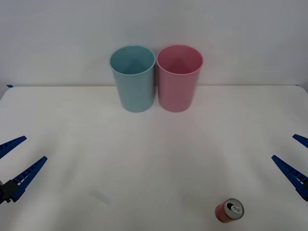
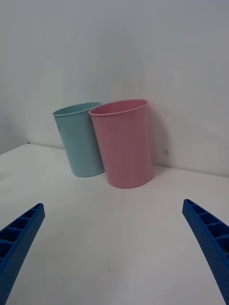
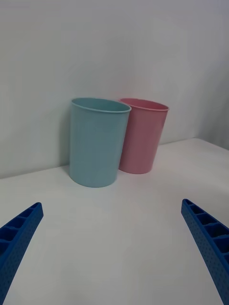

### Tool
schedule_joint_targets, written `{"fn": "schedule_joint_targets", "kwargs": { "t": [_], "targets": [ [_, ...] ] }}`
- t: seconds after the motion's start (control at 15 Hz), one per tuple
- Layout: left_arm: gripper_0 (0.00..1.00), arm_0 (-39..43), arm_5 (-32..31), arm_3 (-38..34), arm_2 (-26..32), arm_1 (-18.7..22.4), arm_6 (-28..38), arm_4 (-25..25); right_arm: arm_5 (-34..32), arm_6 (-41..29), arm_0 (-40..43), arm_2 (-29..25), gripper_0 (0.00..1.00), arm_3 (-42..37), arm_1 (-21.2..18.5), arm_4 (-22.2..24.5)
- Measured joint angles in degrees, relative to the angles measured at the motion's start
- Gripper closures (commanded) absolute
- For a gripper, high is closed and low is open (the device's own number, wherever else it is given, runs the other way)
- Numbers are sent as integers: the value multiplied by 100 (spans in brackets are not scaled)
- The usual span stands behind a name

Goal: Grasp the object on the table and drop it into the matching bin: aluminum can to the light blue bin, PET bottle to the pink bin.

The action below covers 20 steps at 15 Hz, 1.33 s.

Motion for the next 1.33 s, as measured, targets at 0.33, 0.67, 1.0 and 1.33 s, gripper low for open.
{"fn": "schedule_joint_targets", "kwargs": {
  "t": [0.33,0.67,1.0,1.33],
  "targets": [
    [0,0,0,0,0,0,0,0,-1,-24,6,64,0,-10,75,18],
    [0,0,0,0,0,0,0,0,-1,-81,27,160,0,-46,-57,18],
    [0,0,0,0,0,0,0,0,-621,-41,91,220,0,367,-490,-234],
    [0,0,0,0,0,0,0,0,-1641,36,-2,238,0,1050,-899,-299]
  ]
}}
